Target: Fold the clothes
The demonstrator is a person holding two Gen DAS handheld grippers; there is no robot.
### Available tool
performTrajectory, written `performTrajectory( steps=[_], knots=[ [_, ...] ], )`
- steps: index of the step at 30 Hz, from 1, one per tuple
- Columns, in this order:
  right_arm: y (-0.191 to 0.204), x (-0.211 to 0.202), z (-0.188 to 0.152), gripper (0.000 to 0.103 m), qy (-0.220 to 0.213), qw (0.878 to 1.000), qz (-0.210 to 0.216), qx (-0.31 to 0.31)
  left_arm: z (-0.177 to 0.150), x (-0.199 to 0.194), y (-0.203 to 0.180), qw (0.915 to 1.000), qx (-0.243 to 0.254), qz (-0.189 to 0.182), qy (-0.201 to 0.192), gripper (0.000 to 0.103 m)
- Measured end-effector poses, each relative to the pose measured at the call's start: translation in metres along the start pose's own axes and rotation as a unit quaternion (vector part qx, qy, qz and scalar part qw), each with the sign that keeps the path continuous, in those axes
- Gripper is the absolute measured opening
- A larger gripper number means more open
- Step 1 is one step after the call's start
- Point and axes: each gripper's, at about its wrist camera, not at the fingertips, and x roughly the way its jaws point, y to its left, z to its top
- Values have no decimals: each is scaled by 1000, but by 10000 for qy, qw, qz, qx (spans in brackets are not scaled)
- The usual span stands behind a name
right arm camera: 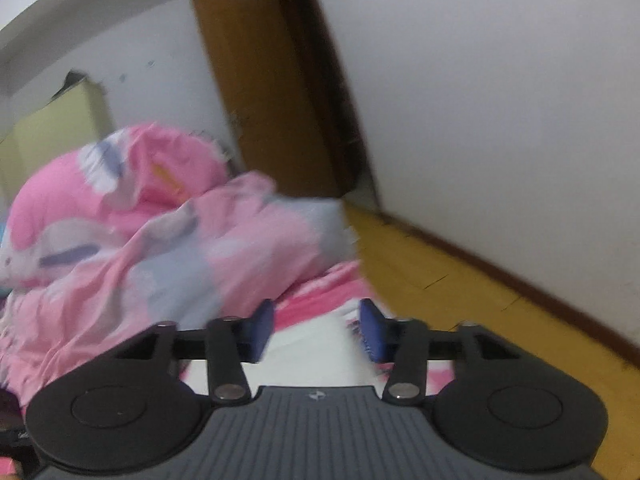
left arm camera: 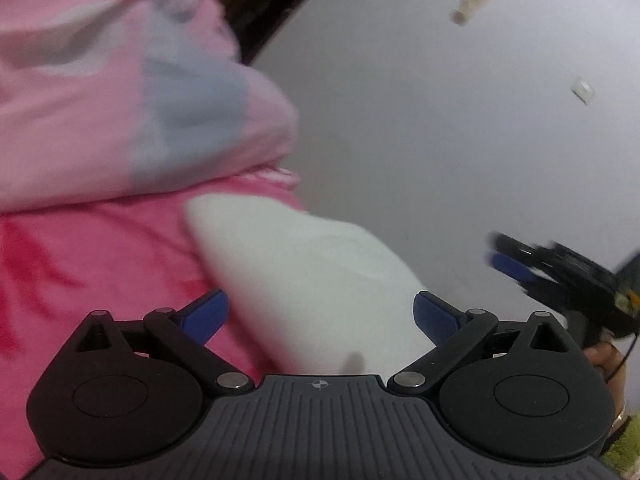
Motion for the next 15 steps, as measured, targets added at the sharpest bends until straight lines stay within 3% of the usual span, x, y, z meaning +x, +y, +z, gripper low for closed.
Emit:
performTrajectory(
  steps=[3,6,7,9,12,15],
  knots=[
    [21,48,-13,30,407,9982,177,-411,-2,33,-26,9983,536,230,40,95],
    [15,98,-30,25,899,9939,-329,-545,-7,53,-31,9911,1140,667,177,96],
    [4,114,-36,15,1069,9917,-601,-383,-12,54,-32,9881,1323,767,182,96],
    [-28,119,-39,3,948,9925,-561,528,-17,51,-35,9853,1516,768,151,97],
    [-62,104,-41,0,666,9836,-371,1635,-13,52,-29,9857,1541,661,196,97],
    [-68,72,-42,2,465,9808,-263,1874,-15,37,-32,9867,1497,589,240,97]
  ],
)
